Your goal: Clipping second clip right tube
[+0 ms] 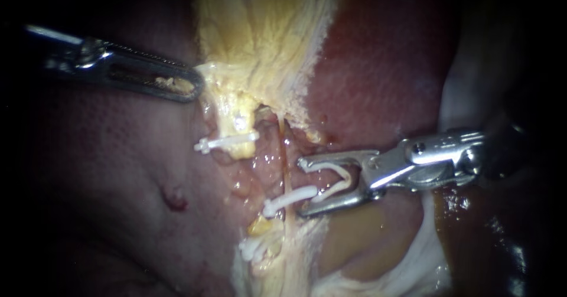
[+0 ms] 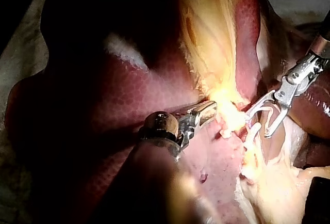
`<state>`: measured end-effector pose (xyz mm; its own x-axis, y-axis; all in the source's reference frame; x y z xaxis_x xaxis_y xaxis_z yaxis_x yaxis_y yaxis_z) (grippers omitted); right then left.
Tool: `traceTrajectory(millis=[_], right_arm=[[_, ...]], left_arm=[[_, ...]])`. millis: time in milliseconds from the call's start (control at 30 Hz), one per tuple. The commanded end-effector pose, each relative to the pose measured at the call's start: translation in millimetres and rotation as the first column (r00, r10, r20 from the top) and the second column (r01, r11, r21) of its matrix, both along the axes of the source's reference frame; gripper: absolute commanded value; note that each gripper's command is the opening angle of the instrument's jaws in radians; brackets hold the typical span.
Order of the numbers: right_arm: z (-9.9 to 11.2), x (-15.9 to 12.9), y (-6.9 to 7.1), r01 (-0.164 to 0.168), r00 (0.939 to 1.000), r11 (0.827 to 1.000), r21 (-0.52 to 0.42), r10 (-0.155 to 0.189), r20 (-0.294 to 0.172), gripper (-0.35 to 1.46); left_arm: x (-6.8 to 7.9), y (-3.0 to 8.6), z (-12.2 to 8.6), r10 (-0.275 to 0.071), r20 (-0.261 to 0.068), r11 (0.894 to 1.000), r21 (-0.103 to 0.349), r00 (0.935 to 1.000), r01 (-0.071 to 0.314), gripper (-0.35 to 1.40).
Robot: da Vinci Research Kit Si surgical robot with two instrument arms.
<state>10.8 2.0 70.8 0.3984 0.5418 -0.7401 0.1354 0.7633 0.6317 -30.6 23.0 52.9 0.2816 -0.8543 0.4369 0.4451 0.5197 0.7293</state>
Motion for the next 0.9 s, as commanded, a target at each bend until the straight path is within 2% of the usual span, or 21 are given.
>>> traceTrajectory(millis=[33, 200, 467, 567, 900], right_arm=[[0.3, 0.1, 0.1, -0.001, 1.0000, 1.000, 0.007, 0.001, -0.001, 0.49], [1.5, 1.1, 0.0, -0.002, 0.9999, 0.999, 0.040, 0.003, -0.015, 0.49], [1.9, 3.3, -0.1, -0.002, 0.9970, 0.992, 0.126, 0.012, -0.077, 0.49], [1.9, 4.0, 0.0, 0.014, 0.9949, 0.989, 0.145, 0.001, -0.101, 0.49], [1.5, 5.3, -0.4, 0.011, 0.9927, 0.985, 0.173, 0.010, -0.120, 0.49]], left_arm=[[0.0, 0.0, 0.0, 0.000, 0.000, 1.000, 0.000, 1.0000, 0.000, -0.35], [0.0, -0.1, 0.2, 0.000, 0.000, 1.000, -0.001, 1.0000, 0.000, -0.35], [-0.1, -0.1, 0.2, 0.000, -0.001, 1.000, -0.002, 1.0000, 0.000, -0.35], [-0.1, -0.2, 0.3, -0.001, -0.001, 1.000, -0.002, 1.0000, 0.001, -0.35], [-0.2, -0.2, 0.3, -0.001, -0.001, 1.000, -0.002, 1.0000, 0.001, -0.35]])
